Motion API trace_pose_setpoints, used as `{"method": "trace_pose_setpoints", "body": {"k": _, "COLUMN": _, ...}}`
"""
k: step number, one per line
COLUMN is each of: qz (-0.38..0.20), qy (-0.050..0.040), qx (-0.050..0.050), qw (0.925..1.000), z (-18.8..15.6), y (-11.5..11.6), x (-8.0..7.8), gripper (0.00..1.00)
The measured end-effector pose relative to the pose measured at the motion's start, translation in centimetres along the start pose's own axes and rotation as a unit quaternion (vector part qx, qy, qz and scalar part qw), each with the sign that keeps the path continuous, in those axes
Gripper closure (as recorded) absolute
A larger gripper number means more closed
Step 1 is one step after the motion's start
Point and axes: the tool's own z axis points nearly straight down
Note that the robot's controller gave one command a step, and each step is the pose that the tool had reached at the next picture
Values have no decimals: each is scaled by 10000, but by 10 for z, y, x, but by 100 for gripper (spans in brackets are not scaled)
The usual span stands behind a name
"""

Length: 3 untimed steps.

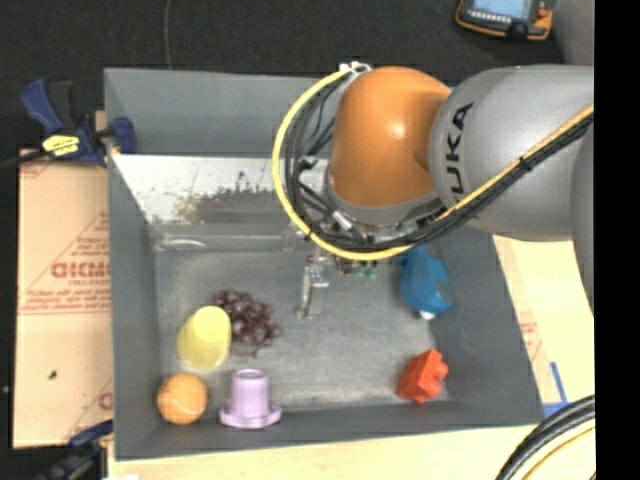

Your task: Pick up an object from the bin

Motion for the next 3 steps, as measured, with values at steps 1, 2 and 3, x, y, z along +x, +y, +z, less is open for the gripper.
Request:
{"method": "trace_pose_setpoints", "body": {"k": 1, "qz": 1, "qy": 0, "qx": 0, "qw": 10000, "z": 0, "y": 0, "x": 0, "gripper": 0}}
{"method": "trace_pose_setpoints", "body": {"k": 2, "qz": -607, "qy": 27, "qx": 7, "qw": 9982, "z": 75, "y": -3, "x": 36, "gripper": 0}}
{"method": "trace_pose_setpoints", "body": {"k": 3, "qz": 39, "qy": -64, "qx": -9, "qw": 10000, "z": 90, "y": 19, "x": 4, "gripper": 0}}
